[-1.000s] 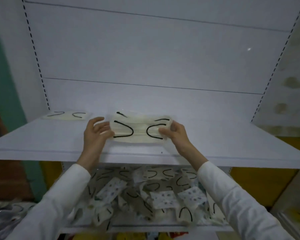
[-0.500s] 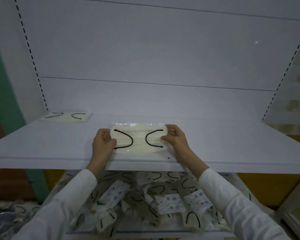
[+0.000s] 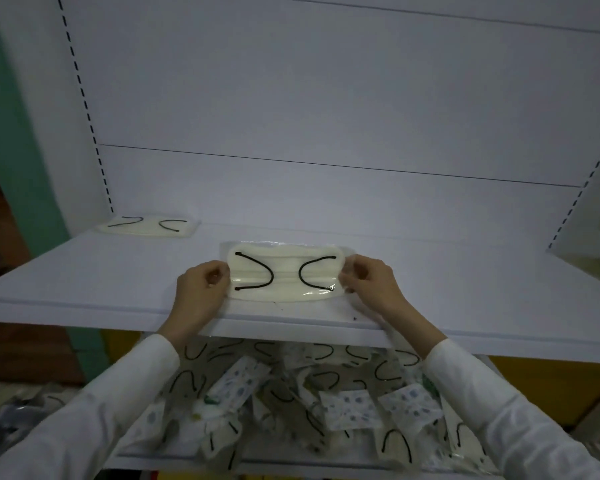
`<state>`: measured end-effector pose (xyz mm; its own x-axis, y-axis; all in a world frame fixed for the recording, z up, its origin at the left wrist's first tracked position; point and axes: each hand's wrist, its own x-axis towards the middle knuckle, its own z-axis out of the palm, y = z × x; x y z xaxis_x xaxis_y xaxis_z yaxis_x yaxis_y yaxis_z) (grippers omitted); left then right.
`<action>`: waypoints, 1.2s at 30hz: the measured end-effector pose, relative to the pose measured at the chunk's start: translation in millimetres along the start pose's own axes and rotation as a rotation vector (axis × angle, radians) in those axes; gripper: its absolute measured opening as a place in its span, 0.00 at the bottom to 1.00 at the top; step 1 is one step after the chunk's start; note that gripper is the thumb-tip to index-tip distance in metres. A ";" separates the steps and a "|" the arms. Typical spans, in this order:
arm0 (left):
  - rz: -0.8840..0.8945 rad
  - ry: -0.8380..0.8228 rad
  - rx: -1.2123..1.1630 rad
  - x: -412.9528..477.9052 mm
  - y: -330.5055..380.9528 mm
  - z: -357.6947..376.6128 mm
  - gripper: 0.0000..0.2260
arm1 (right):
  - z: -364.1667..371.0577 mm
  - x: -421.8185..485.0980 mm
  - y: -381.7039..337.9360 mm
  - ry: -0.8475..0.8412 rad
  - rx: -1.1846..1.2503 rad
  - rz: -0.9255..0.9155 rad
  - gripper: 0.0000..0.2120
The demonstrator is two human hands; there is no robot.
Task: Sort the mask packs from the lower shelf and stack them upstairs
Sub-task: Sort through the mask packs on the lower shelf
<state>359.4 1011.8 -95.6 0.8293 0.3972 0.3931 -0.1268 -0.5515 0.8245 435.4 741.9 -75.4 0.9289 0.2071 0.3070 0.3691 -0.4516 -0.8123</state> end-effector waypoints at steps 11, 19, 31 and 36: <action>-0.040 0.056 -0.038 95.6 -69.2 -120.7 0.08 | 116.7 72.3 -75.8 0.001 0.026 0.030 0.15; -0.024 0.021 0.174 211.4 -143.6 -203.5 0.06 | 245.2 163.7 -145.3 -0.055 -0.284 -0.073 0.09; 0.014 -0.012 0.360 269.4 -199.1 -192.7 0.13 | 325.3 222.9 -122.2 -0.163 -0.511 -0.045 0.12; 0.007 -0.032 0.384 275.7 -204.5 -190.1 0.12 | 333.2 229.7 -119.2 -0.194 -0.561 -0.016 0.12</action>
<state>510.5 1373.5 -78.5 0.8466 0.3725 0.3802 0.0757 -0.7913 0.6068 594.9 1132.5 -73.3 0.9201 0.3490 0.1781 0.3918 -0.8259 -0.4055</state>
